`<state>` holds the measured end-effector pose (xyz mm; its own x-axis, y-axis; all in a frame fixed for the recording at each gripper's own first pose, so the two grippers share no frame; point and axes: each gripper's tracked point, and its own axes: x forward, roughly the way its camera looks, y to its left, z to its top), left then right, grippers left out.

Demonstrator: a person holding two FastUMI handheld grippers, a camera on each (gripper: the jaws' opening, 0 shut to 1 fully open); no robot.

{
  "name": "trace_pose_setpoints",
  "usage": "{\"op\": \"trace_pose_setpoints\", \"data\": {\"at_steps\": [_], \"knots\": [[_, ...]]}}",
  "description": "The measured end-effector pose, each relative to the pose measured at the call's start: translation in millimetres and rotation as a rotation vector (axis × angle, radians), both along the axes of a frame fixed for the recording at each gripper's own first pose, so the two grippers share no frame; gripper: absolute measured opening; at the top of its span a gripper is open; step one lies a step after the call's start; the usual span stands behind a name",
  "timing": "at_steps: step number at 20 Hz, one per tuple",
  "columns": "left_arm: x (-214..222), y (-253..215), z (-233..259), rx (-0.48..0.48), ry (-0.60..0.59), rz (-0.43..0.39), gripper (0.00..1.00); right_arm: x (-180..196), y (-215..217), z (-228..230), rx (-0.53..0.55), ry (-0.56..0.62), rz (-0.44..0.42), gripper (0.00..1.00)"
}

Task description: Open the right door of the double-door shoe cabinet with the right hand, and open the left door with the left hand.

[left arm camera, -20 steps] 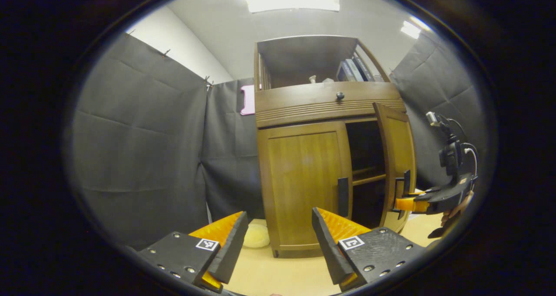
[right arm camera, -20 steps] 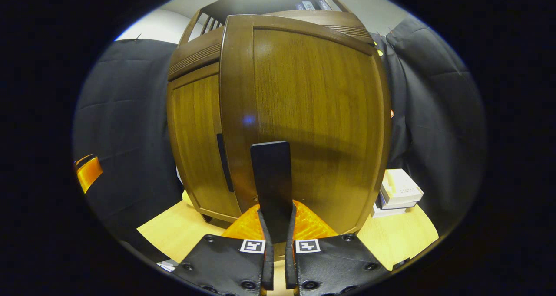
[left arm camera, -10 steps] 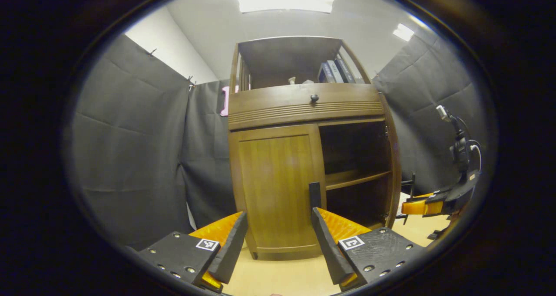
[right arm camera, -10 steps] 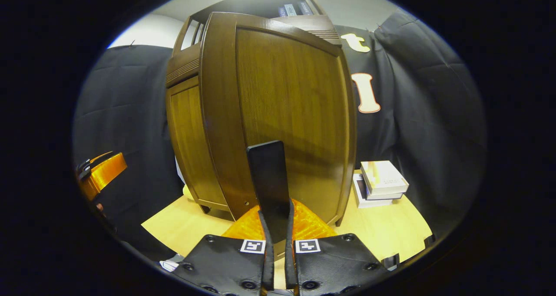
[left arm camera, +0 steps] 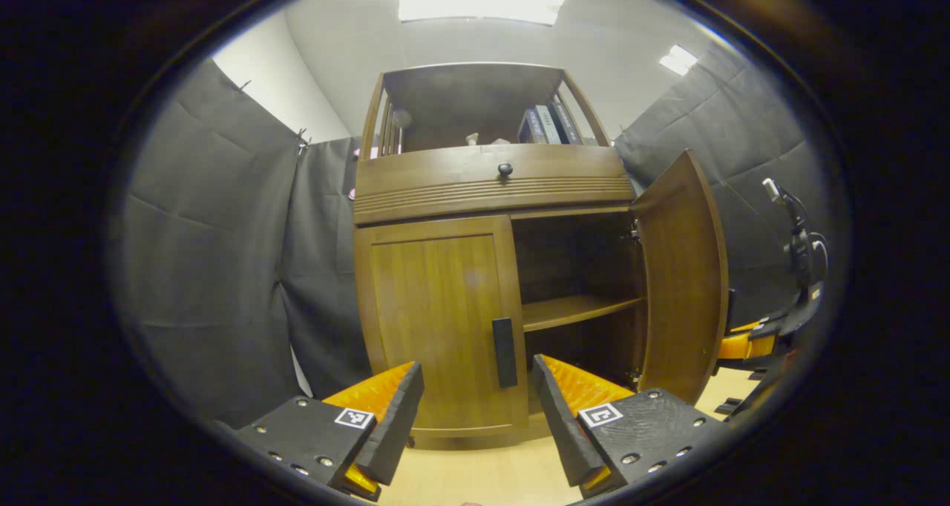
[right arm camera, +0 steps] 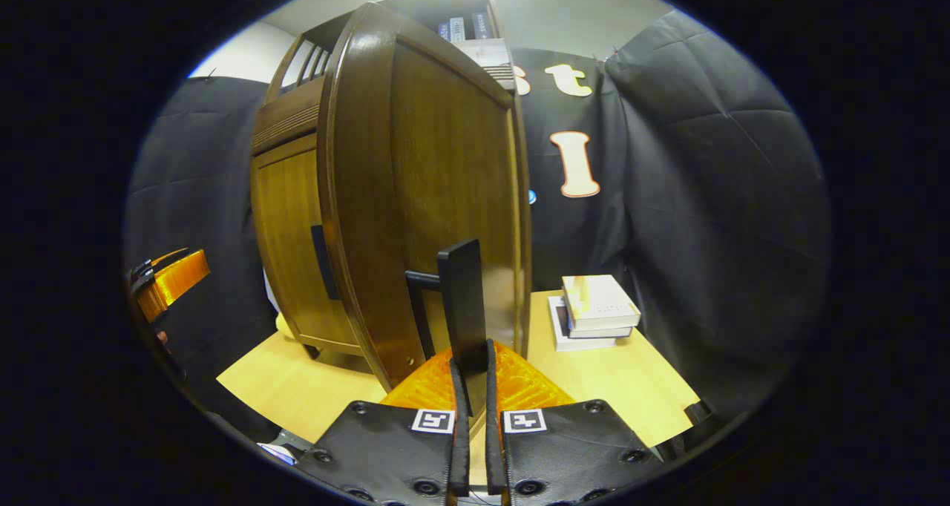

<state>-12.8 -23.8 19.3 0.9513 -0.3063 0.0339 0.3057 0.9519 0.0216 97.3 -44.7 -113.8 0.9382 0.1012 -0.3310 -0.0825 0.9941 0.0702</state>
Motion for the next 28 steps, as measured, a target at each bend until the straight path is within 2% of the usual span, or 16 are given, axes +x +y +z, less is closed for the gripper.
{"op": "trace_pose_setpoints", "data": {"at_steps": [7, 8, 9, 10, 14, 15, 17, 19, 22, 24, 28], "knots": [[4, -3, 0, 0.004, 0.006, -0.014, 0.86, 2, -52, 0, -0.022, 0.005, -0.109, 0.10], [4, -2, 1, 0.006, 0.009, -0.017, 0.86, 3, -55, 2, -0.019, 0.006, -0.111, 0.00], [6, -2, 1, 0.008, 0.011, -0.019, 0.86, 2, -55, 2, -0.014, 0.008, -0.106, 0.04], [6, -3, -1, 0.010, 0.014, -0.021, 0.86, 2, -56, 3, -0.015, 0.005, -0.103, 0.00], [12, -4, -5, -0.001, 0.037, -0.041, 0.86, -3, -59, 5, 0.001, 0.006, -0.105, 0.00], [15, -5, -6, -0.006, 0.044, -0.049, 0.86, -4, -67, 5, -0.008, 0.005, -0.126, 0.07], [19, -6, -9, -0.010, 0.056, -0.064, 0.86, -15, -77, 6, 0.005, 0.012, -0.145, 0.17], [23, -7, -9, -0.010, 0.060, -0.079, 0.86, -27, -96, 7, -0.013, 0.011, -0.204, 0.25], [27, -13, -12, -0.010, 0.071, -0.100, 0.86, -41, -108, 14, 0.024, 0.001, -0.250, 0.30], [33, -15, -14, -0.009, 0.081, -0.107, 0.86, -48, -112, 16, 0.030, -0.009, -0.271, 0.51], [43, -20, -20, -0.010, 0.109, -0.102, 0.86, -61, -128, 26, -0.057, -0.050, -0.341, 0.92]]}}
